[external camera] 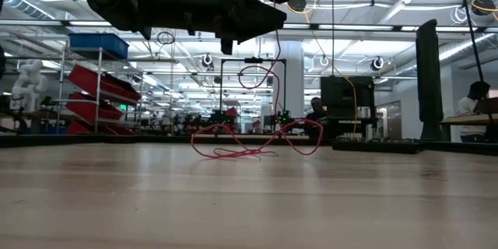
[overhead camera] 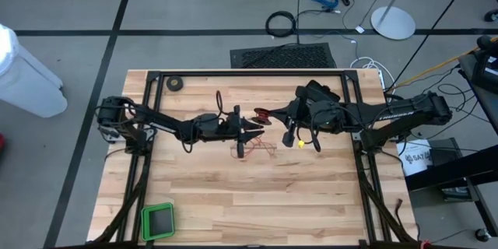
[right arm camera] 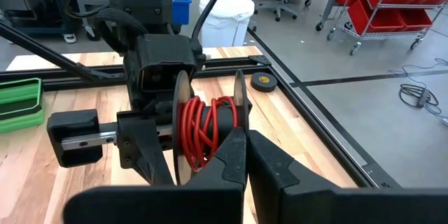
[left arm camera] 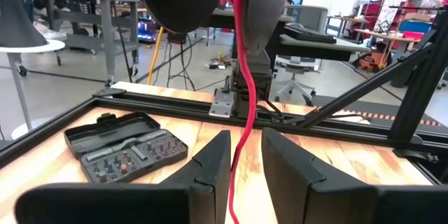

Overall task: Coil cords
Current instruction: Uncoil the red wire from the spool

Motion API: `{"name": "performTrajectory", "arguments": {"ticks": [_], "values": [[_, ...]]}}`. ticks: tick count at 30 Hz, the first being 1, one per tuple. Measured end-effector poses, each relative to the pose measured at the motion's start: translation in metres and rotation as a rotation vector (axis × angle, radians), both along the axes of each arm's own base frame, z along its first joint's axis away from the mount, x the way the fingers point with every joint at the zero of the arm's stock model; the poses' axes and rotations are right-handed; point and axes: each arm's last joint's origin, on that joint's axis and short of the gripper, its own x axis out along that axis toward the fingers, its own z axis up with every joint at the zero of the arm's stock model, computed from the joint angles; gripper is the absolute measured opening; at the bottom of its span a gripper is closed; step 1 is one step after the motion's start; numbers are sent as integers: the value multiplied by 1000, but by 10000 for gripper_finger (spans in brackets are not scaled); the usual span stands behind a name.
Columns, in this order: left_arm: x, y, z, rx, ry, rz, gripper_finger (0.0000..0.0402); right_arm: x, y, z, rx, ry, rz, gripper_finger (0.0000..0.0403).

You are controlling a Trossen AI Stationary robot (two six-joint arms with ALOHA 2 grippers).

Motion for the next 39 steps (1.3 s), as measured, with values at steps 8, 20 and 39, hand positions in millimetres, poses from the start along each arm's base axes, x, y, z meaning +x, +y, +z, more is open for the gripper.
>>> {"name": "performTrajectory", "arguments": {"ticks": [8,20,39], "values": [[0,0,0,1,3,-3,86,0,0,0,-1,3,1,0],[-3,0,-4,-1,31,-4,86,0,0,-1,0,7,0,0],[-7,0,-1,5,33,-3,9,0,0,-1,0,8,0,0]]}}
